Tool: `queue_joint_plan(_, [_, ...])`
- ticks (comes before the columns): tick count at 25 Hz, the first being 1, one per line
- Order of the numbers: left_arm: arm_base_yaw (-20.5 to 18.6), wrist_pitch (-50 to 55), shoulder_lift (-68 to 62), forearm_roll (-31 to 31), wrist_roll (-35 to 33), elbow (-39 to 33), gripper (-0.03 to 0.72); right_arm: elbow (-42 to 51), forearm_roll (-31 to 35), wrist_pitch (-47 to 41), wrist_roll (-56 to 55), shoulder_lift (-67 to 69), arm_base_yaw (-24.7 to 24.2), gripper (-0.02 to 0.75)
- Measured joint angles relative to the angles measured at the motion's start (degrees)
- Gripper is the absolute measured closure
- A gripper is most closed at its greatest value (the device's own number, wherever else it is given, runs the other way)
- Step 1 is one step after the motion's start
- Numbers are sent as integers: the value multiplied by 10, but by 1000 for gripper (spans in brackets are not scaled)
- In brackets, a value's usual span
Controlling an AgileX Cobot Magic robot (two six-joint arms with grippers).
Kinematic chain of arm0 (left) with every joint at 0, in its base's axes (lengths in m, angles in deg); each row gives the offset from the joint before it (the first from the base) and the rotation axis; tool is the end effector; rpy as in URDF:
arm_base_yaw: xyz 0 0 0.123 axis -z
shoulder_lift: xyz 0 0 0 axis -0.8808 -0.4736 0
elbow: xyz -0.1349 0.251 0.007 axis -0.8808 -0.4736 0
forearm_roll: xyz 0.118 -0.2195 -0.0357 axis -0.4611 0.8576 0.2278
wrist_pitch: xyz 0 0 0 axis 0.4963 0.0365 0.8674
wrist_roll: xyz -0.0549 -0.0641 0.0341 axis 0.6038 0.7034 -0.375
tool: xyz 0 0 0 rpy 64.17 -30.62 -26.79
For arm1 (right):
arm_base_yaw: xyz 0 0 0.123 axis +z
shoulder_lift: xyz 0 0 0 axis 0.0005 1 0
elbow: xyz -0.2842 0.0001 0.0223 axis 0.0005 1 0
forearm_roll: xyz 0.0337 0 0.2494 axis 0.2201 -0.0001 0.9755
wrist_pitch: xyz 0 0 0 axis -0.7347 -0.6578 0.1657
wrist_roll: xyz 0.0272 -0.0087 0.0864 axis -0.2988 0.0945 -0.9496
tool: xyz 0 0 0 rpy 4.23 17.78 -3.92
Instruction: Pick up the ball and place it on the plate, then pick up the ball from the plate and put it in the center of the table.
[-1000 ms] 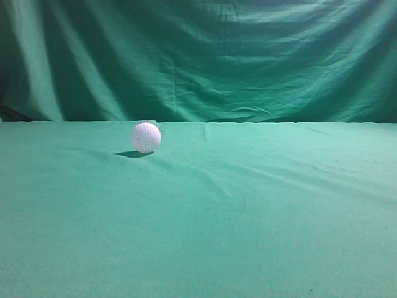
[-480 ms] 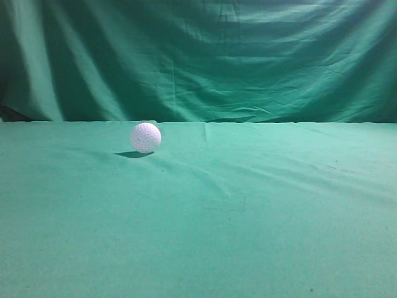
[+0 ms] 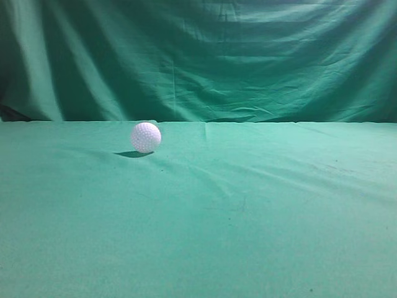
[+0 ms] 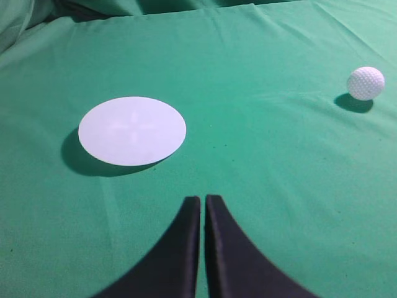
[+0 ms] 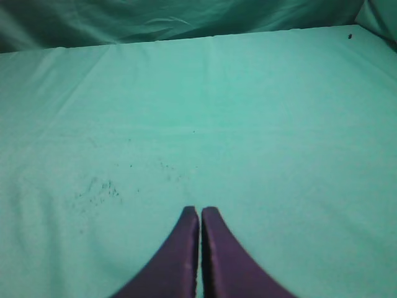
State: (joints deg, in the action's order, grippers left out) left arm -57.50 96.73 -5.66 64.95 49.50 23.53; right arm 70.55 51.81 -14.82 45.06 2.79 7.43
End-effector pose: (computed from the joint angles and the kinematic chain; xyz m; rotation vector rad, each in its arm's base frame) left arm 0.0526 -0.0050 0.1756 0.1192 1.8440 -0.0307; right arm 0.0516 0.0084 0.1701 -0.0927 1.8857 0.1377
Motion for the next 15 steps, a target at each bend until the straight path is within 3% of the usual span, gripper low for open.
queue_joint_plan(15, [0, 0, 0, 0, 0, 0, 688, 0, 0, 0, 0, 0, 0, 738])
